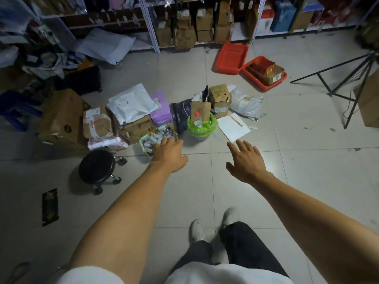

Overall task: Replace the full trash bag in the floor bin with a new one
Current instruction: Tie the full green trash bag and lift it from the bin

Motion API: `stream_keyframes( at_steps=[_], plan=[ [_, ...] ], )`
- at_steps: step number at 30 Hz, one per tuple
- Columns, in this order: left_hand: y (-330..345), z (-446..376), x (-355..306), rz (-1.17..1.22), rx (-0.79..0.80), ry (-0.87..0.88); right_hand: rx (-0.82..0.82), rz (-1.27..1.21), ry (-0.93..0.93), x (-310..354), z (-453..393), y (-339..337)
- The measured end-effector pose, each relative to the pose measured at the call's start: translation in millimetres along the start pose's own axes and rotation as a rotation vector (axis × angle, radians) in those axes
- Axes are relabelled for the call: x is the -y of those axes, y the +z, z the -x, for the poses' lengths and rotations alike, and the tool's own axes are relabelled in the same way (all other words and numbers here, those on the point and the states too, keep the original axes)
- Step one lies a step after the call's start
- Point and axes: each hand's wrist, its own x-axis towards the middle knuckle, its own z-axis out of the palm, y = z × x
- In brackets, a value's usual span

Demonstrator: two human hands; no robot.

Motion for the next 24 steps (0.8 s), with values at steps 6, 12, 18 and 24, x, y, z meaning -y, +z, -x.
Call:
stream_keyframes(
  at_steps=[6,12,18,24],
  plan=[
    [-16.1,-87.3,-25.1,0.000,0.034,-0.028,0.067,-0.021,-0.029,-40.8,-84.7,-1.4],
    [-19.0,-171.8,-45.8,0.042,0.068,-0.081,0.154,0.001,-0.063,-89.9,-174.2,-0.6],
    [3.4,-252.9,-50.8,0.076,0.073,-0.098,0.189,0.010,-0.084,-107.8,-253.5,26.1],
    [70.2,-337.3,-36.8,0.101,0.098,-0.100,0.165,0.006,-0.085,-113.7,-343.6,87.0]
  ],
)
